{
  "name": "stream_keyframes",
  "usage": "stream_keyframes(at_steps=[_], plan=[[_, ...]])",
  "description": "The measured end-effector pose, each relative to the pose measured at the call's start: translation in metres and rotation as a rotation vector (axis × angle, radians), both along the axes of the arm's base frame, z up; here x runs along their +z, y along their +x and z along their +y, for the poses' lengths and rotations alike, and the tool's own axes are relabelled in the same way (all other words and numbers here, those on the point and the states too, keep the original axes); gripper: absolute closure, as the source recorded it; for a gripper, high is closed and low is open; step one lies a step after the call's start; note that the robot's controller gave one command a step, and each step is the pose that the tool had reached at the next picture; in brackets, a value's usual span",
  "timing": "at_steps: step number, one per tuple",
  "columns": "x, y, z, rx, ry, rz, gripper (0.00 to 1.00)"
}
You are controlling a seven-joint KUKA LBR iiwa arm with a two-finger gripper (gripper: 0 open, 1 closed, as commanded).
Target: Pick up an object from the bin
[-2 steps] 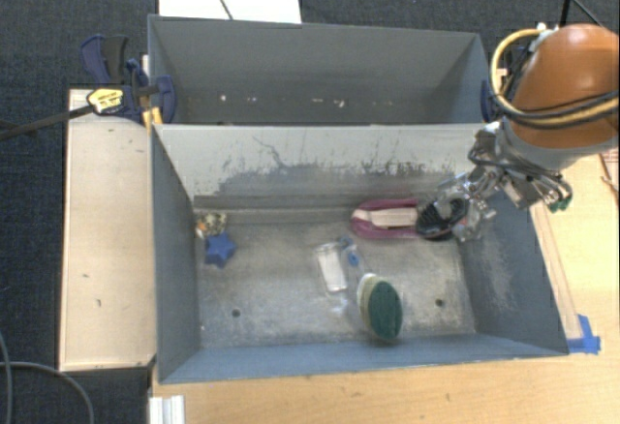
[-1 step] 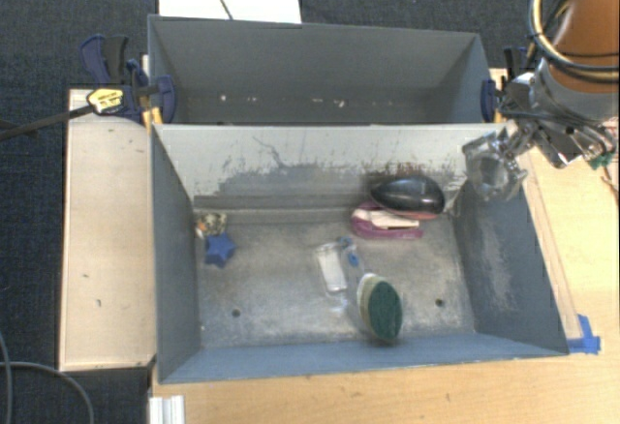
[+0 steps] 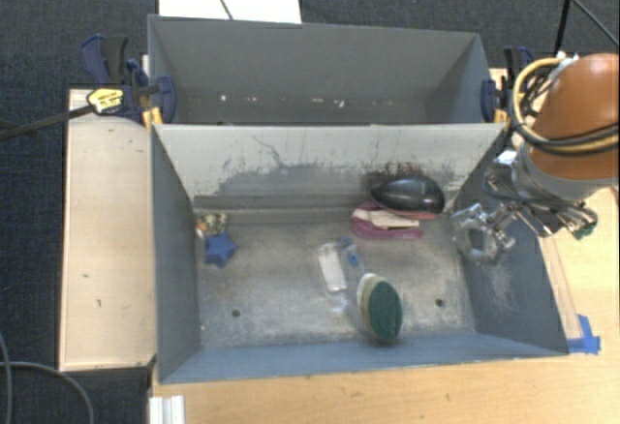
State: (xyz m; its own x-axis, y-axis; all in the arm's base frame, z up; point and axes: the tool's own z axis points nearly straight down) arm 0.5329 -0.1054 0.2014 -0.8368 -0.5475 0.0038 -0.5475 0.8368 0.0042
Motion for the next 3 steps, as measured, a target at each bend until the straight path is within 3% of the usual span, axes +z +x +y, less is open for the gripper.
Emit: stream_keyframes(at_steps=[1, 2, 3], plan=[[0.004, 0.002, 0.0, 0.0, -0.001, -0.009, 0.0], [-0.062, 0.011, 0.057, -0.197, 0.001, -0.003, 0.0], [-0.124, -0.023, 0.13, -0.242, 0.002, -0.003, 0.0]])
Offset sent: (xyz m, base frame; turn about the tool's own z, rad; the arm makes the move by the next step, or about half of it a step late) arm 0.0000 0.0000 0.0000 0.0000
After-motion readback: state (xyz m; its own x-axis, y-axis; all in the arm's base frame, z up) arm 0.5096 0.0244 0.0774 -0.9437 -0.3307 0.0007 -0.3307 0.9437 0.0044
